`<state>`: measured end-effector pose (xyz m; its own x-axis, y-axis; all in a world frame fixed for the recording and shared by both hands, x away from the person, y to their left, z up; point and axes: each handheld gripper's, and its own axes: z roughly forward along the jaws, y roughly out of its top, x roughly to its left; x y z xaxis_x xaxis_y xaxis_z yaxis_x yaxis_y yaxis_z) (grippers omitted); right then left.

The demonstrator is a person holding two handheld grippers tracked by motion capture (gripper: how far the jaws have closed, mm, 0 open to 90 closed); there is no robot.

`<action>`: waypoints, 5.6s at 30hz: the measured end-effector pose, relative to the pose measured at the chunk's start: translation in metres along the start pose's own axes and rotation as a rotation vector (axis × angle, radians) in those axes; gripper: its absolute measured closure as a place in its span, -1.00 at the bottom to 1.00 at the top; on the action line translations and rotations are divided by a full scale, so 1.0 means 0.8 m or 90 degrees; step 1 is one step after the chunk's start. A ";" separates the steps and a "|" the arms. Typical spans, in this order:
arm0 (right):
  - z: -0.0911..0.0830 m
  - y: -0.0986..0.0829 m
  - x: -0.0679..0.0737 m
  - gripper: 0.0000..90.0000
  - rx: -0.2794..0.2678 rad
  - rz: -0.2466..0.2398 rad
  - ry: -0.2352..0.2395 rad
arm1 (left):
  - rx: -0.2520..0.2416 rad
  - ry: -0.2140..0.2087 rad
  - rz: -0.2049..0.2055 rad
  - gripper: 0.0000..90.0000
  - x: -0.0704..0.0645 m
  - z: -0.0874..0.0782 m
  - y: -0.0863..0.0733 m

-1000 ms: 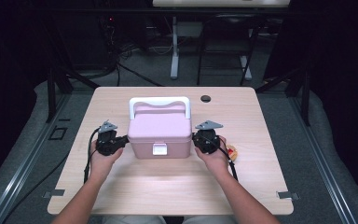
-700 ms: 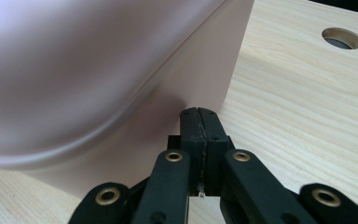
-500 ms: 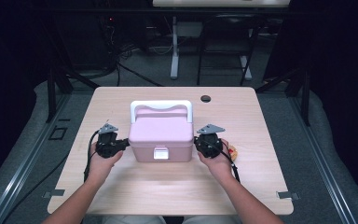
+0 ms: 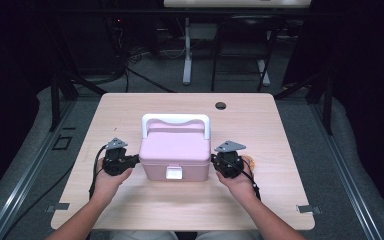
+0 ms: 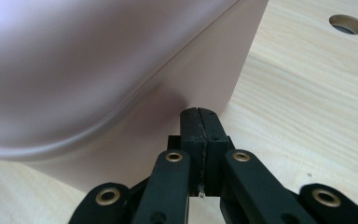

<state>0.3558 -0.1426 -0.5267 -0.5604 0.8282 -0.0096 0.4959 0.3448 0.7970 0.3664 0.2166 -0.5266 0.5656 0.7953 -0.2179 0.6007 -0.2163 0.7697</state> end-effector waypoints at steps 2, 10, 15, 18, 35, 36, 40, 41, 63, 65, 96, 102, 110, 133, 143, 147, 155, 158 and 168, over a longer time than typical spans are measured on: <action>-0.009 -0.005 0.002 1.00 0.006 -0.002 0.005 | 0.003 -0.004 0.005 1.00 -0.004 -0.002 -0.002; -0.025 -0.016 0.008 1.00 0.009 -0.020 0.000 | 0.012 -0.010 0.008 1.00 -0.020 -0.010 -0.011; -0.035 -0.024 0.012 1.00 0.009 -0.025 0.002 | 0.016 -0.017 0.010 1.00 -0.028 -0.015 -0.017; -0.041 -0.028 0.014 1.00 0.012 -0.033 0.003 | 0.018 -0.023 0.011 1.00 -0.032 -0.017 -0.020; -0.064 -0.044 0.021 1.00 0.013 -0.046 0.009 | 0.024 -0.042 0.023 1.00 -0.047 -0.028 -0.032; -0.064 -0.044 0.022 1.00 0.013 -0.044 0.009 | 0.024 -0.045 0.021 1.00 -0.048 -0.028 -0.033; -0.067 -0.046 0.025 1.00 0.014 -0.051 0.003 | 0.023 -0.044 0.017 1.00 -0.050 -0.029 -0.035; -0.068 -0.046 0.025 1.00 0.015 -0.053 0.003 | 0.024 -0.045 0.017 1.00 -0.050 -0.030 -0.035; -0.089 -0.026 0.005 0.68 0.035 -0.090 0.072 | 0.045 -0.067 0.065 0.68 -0.038 -0.054 -0.003; -0.093 -0.023 0.005 0.65 0.038 -0.092 0.073 | 0.044 -0.065 0.068 0.66 -0.037 -0.058 0.001; -0.125 0.035 -0.016 0.04 0.036 -0.059 0.136 | 0.036 -0.073 0.101 0.00 -0.036 -0.098 0.053; -0.124 0.041 -0.012 -0.10 0.030 -0.075 0.133 | 0.046 -0.093 0.094 -0.25 -0.040 -0.094 0.061; -0.122 0.048 -0.012 -0.04 0.027 -0.070 0.133 | 0.041 -0.101 0.112 -0.29 -0.046 -0.088 0.070; -0.113 0.069 -0.017 0.30 0.008 -0.081 0.165 | 0.040 -0.105 0.121 0.06 -0.044 -0.069 0.092; -0.102 0.074 -0.028 0.23 0.012 -0.048 0.169 | 0.049 -0.110 0.116 0.08 -0.044 -0.055 0.094; -0.097 0.074 -0.029 0.23 0.018 -0.043 0.176 | 0.052 -0.113 0.116 0.11 -0.044 -0.048 0.094; -0.089 0.074 -0.026 0.29 0.023 -0.051 0.192 | 0.054 -0.135 0.105 0.22 -0.045 -0.042 0.096; -0.089 0.073 -0.027 0.33 0.018 -0.053 0.192 | 0.050 -0.137 0.111 0.29 -0.048 -0.042 0.095; -0.095 0.069 -0.024 0.52 0.006 -0.071 0.195 | 0.044 -0.125 0.139 0.53 -0.052 -0.049 0.092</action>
<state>0.3439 -0.1731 -0.4364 -0.7841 0.6145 0.0873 0.4263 0.4310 0.7953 0.3652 0.1899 -0.4375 0.7796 0.6031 -0.1690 0.4866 -0.4132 0.7697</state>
